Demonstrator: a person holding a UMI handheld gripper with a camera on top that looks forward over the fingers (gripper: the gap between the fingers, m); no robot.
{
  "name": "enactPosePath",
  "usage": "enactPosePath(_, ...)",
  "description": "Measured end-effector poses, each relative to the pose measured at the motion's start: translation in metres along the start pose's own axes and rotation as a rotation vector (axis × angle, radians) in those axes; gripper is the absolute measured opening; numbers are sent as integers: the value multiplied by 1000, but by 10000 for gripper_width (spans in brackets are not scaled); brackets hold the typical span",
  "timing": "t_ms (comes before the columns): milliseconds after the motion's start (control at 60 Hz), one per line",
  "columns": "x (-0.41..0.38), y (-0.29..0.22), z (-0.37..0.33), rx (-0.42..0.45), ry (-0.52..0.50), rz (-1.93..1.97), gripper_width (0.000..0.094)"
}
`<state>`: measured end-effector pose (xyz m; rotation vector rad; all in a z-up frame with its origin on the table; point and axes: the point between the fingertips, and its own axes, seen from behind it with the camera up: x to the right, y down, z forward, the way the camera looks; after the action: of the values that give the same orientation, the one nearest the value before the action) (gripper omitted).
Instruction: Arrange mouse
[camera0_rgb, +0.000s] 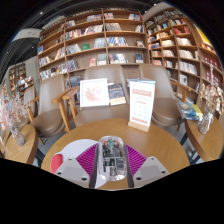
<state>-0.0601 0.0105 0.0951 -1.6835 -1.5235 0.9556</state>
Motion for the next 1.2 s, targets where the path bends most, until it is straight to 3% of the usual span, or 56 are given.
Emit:
enactPosePath(300,-86,66,76,-88,28,-51,427)
enactPosePath(467,-91,79,84,-62,46,-73,490)
enactPosePath(550,-94,81,83,-56,51,-86,557)
enactPosePath(617,-90,78,76,-61,58,-95,797)
enactPosePath(650,-89,74,69,-58,64,-100,865)
enactPosePath(767,-82,55,26,-18,65,-108,855)
enactPosePath(983,-64,41,-132,46,44,-127,855)
enactPosePath(1200,-26,85,-279,64,41,-127,855)
